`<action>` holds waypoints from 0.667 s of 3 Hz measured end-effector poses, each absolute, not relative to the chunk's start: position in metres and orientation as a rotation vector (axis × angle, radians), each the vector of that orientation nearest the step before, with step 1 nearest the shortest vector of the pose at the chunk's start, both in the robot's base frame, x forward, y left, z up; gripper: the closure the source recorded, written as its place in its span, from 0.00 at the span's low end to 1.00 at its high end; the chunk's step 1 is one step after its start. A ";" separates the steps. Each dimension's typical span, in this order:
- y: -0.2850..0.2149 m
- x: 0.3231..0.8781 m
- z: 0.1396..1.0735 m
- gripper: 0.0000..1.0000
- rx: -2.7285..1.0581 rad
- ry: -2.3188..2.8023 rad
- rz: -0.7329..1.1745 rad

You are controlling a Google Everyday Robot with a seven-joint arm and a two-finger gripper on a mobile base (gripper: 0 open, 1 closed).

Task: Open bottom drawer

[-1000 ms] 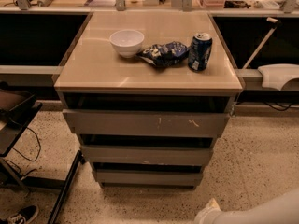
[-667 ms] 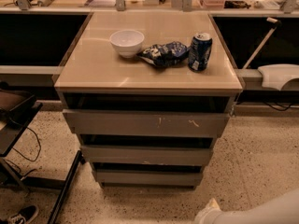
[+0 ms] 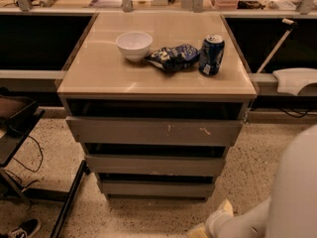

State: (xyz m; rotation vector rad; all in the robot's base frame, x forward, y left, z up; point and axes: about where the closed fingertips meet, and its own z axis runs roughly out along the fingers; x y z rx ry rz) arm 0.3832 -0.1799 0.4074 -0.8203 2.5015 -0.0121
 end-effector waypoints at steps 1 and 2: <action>-0.185 0.423 0.367 0.00 -0.769 2.472 0.006; -0.182 0.451 0.347 0.00 -0.712 2.453 0.128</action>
Offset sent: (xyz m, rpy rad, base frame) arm 0.0515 0.0292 -0.0962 0.3335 0.1513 0.1274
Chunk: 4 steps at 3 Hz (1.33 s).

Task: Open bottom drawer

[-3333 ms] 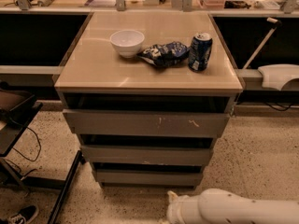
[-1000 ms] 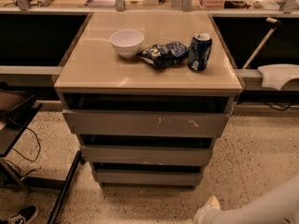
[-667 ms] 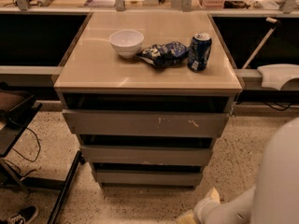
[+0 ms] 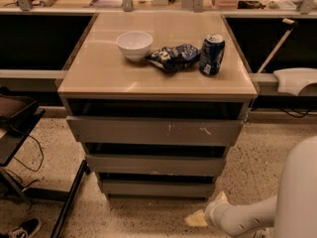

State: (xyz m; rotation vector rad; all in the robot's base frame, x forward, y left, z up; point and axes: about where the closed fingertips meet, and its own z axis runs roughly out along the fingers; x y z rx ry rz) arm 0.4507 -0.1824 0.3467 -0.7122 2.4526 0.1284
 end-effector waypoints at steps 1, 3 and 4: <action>-0.181 0.466 0.350 0.00 -0.778 2.423 0.157; -0.102 0.455 0.296 0.00 -0.734 2.377 0.563; -0.102 0.455 0.280 0.00 -0.688 2.366 0.626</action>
Offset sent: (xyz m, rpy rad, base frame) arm 0.0064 -0.0507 -0.0417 0.4158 0.0700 -0.0314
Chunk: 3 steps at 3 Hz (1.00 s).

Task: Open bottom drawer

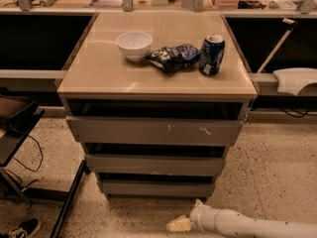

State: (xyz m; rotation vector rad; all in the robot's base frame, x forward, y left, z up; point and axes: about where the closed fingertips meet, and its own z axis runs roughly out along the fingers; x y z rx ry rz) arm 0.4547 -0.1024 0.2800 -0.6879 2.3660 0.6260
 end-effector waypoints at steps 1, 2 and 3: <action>-0.108 0.456 0.275 0.00 -0.699 2.385 0.563; -0.114 0.503 0.268 0.00 -0.700 2.334 0.417; -0.113 0.548 0.267 0.00 -0.665 2.263 0.372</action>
Offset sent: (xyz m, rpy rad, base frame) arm 0.1214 -0.0219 -0.0135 -0.2305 -0.2484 -0.1040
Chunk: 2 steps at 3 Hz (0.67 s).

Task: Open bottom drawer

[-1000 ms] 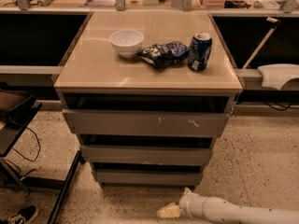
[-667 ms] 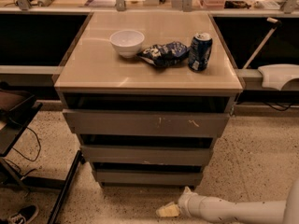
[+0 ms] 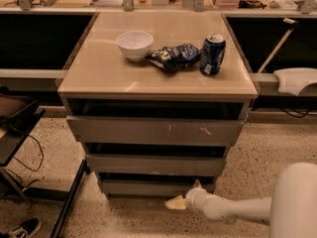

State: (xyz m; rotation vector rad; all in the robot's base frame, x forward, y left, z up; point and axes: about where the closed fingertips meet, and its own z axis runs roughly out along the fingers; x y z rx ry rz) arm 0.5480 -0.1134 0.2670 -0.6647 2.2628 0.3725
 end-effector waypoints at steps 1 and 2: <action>-0.115 0.555 0.269 0.00 -0.664 2.253 0.363; -0.108 0.559 0.255 0.00 -0.703 2.237 0.363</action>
Offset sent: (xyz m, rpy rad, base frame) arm 0.0341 0.0080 -0.0381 -0.0325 -0.0766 0.0636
